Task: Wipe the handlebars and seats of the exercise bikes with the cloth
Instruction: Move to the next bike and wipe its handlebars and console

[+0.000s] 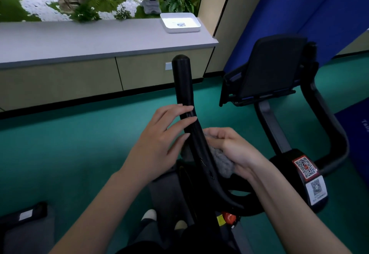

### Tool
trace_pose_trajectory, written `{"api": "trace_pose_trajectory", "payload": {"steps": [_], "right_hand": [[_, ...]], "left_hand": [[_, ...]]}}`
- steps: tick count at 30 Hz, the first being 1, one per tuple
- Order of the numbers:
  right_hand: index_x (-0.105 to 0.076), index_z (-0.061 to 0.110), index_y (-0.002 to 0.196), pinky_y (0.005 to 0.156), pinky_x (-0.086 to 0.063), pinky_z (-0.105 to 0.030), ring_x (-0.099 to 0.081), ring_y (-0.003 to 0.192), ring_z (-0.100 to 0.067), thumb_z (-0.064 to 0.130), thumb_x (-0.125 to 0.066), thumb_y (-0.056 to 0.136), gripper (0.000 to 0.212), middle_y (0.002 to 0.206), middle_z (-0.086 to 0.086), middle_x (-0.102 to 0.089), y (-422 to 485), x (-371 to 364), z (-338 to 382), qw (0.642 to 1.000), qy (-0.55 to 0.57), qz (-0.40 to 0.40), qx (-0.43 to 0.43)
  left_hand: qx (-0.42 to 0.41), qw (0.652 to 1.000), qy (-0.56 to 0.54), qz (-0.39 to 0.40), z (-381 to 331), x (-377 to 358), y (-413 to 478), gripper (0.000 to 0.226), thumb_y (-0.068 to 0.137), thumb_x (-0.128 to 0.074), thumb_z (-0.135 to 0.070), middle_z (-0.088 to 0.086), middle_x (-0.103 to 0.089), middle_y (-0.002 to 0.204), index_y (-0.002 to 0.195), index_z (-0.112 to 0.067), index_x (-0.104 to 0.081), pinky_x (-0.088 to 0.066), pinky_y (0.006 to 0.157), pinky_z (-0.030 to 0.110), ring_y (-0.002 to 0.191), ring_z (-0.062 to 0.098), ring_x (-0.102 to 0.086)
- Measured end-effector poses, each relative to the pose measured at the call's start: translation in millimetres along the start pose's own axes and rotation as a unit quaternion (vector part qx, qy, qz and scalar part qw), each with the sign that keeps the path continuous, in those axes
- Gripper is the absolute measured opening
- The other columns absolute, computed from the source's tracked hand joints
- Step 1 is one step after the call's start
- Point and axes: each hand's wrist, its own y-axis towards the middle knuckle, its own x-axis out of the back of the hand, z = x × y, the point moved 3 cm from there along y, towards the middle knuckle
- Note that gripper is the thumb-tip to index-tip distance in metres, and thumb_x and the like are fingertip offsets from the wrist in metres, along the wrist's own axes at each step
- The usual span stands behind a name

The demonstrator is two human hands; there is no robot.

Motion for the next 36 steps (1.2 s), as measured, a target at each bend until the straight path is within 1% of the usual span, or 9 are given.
{"api": "trace_pose_trajectory", "payload": {"steps": [5, 10, 13, 17, 20, 23, 26, 32, 36], "right_hand": [[-0.068, 0.002, 0.107, 0.089, -0.053, -0.038, -0.068, 0.099, -0.033, 0.003, -0.05, 0.095, 0.022, 0.104, -0.02, -0.071, -25.9, 17.8, -1.7, 0.993, -0.107, 0.012, -0.039], [-0.069, 0.015, 0.109, 0.09, -0.05, -0.021, -0.066, 0.102, -0.008, 0.0, -0.051, 0.094, 0.028, 0.106, 0.001, -0.072, -23.8, 8.8, 20.5, 0.941, -0.196, -0.233, 0.147], [-0.068, 0.013, 0.114, 0.093, -0.045, -0.014, -0.061, 0.106, 0.002, 0.002, -0.054, 0.092, 0.029, 0.109, 0.006, -0.07, -29.4, -11.5, 16.6, 0.915, -0.264, -0.24, 0.189], [-0.072, 0.017, 0.104, 0.078, -0.04, -0.001, -0.061, 0.096, 0.012, 0.0, -0.058, 0.089, 0.027, 0.1, 0.015, -0.071, -62.0, -9.0, 0.9, 0.902, -0.319, -0.233, 0.176], [-0.072, 0.026, 0.097, 0.078, -0.042, -0.003, -0.062, 0.095, 0.009, -0.002, -0.06, 0.087, 0.032, 0.099, 0.016, -0.07, -80.7, -6.2, -0.7, 0.883, -0.333, -0.268, 0.196], [-0.071, 0.011, 0.104, 0.091, -0.044, -0.014, -0.06, 0.104, -0.005, -0.008, -0.059, 0.087, 0.028, 0.106, 0.005, -0.067, -73.3, -21.3, 16.4, 0.817, -0.382, -0.302, 0.31], [-0.07, 0.001, 0.107, 0.095, -0.045, -0.022, -0.057, 0.104, -0.019, -0.01, -0.06, 0.086, 0.026, 0.109, -0.006, -0.065, -56.9, -46.3, 20.2, 0.775, -0.452, -0.263, 0.356], [-0.072, 0.007, 0.099, 0.096, -0.042, -0.019, -0.057, 0.108, -0.011, -0.005, -0.059, 0.086, 0.022, 0.106, 0.004, -0.066, -90.4, -48.7, -5.5, 0.799, -0.447, -0.231, 0.33], [-0.071, 0.011, 0.099, 0.094, -0.045, -0.02, -0.06, 0.106, -0.009, -0.007, -0.057, 0.087, 0.025, 0.106, 0.007, -0.066, -100.8, -41.5, -7.2, 0.826, -0.359, -0.321, 0.294]], "left_hand": [[-0.004, 1.0, 0.001, 0.001, 0.4, 0.8, 1.3, 0.03, 0.094, -0.052, -0.017, 0.005, -0.052, 0.132, 0.12, -0.006, -0.061, -0.028, 0.109, 0.025, 0.125, 0.021, -0.04], [-0.007, 1.0, -0.001, -0.002, 1.9, 0.8, 1.5, 0.03, 0.094, -0.053, -0.016, 0.006, -0.052, 0.132, 0.121, -0.005, -0.061, -0.033, 0.106, 0.027, 0.124, 0.021, -0.04], [-0.007, 1.0, 0.0, 0.0, 2.8, 0.4, 1.1, 0.031, 0.094, -0.053, -0.017, 0.005, -0.051, 0.133, 0.121, -0.006, -0.06, -0.033, 0.106, 0.026, 0.124, 0.021, -0.04], [-0.006, 1.0, -0.004, -0.002, 2.0, 0.9, 0.9, 0.031, 0.094, -0.051, -0.019, 0.005, -0.052, 0.132, 0.12, -0.006, -0.061, -0.033, 0.105, 0.025, 0.123, 0.02, -0.041], [-0.015, 1.0, -0.003, -0.005, 3.1, 2.9, 1.5, 0.03, 0.094, -0.053, -0.018, 0.006, -0.052, 0.131, 0.12, -0.005, -0.061, -0.031, 0.107, 0.024, 0.122, 0.021, -0.041], [-0.03, 1.0, -0.001, -0.003, 5.5, 4.1, 3.1, 0.03, 0.092, -0.055, -0.014, 0.008, -0.053, 0.131, 0.12, -0.004, -0.061, -0.028, 0.108, 0.024, 0.121, 0.023, -0.041], [-0.039, 0.999, -0.005, 0.009, 7.5, 4.5, 2.8, 0.032, 0.089, -0.055, -0.01, 0.008, -0.052, 0.132, 0.121, -0.004, -0.06, -0.029, 0.108, 0.026, 0.119, 0.025, -0.041], [-0.047, 0.999, -0.013, 0.01, 11.4, 6.4, 3.4, 0.029, 0.092, -0.055, -0.012, 0.006, -0.052, 0.131, 0.12, -0.007, -0.061, -0.032, 0.105, 0.028, 0.116, 0.025, -0.042], [-0.048, 0.999, -0.024, 0.012, 13.2, 7.6, 4.1, 0.028, 0.093, -0.054, -0.015, 0.005, -0.052, 0.13, 0.119, -0.007, -0.061, -0.031, 0.104, 0.027, 0.116, 0.024, -0.04]]}}
